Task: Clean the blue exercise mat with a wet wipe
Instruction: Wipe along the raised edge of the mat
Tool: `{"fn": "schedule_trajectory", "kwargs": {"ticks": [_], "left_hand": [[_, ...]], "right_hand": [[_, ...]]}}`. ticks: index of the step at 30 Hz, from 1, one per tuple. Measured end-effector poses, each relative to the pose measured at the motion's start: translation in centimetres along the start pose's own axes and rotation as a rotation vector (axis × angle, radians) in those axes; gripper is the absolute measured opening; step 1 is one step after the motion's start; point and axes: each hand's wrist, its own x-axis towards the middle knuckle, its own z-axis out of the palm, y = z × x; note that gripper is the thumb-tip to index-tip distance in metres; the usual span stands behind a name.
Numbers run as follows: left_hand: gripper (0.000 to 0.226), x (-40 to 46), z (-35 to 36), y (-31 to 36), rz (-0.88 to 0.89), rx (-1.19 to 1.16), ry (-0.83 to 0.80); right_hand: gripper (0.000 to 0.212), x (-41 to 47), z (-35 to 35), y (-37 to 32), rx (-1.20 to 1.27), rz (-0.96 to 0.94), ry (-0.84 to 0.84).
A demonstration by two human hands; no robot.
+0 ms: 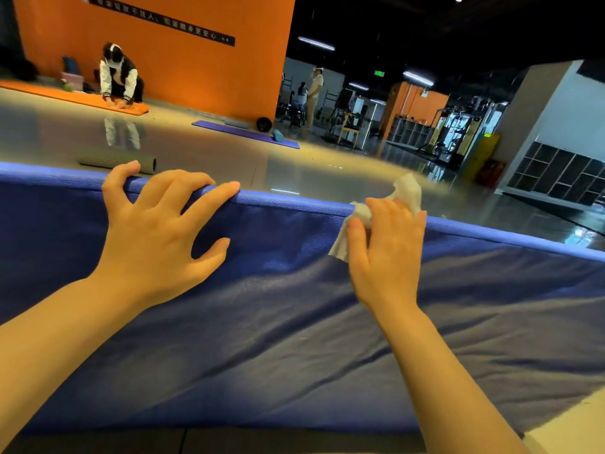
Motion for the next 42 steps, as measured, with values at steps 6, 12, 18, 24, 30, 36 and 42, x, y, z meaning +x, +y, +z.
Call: {"fn": "schedule_trajectory", "kwargs": {"ticks": [6,12,18,24,30,36,42], "left_hand": [[0.058,0.3,0.3,0.2,-0.031,-0.007,-0.015],[0.057,0.7,0.6,0.5,-0.053,-0.010,-0.016],[0.057,0.9,0.7,0.4,-0.044,-0.011,-0.015],[0.057,0.8,0.7,-0.2,-0.008,0.006,-0.019],[0.058,0.8,0.8,-0.1,-0.022,0.003,-0.024],[0.058,0.8,0.9,-0.1,-0.036,0.007,-0.042],[0.060,0.6,0.5,-0.1,-0.027,0.019,-0.065]], "right_hand": [[0.055,-1.3,0.6,-2.5,0.090,-0.125,-0.102],[0.053,-0.8,0.1,-0.8,0.019,-0.181,-0.143],[0.048,0.1,0.1,1.1,-0.104,-0.068,-0.054],[0.044,0.8,0.4,2.8,-0.085,0.081,0.008],[0.037,0.4,1.5,-1.7,0.080,-0.080,0.001],[0.049,-0.1,1.4,-3.0,0.113,-0.213,-0.154],[0.046,0.4,0.3,-1.0,0.040,-0.176,-0.146]]}}
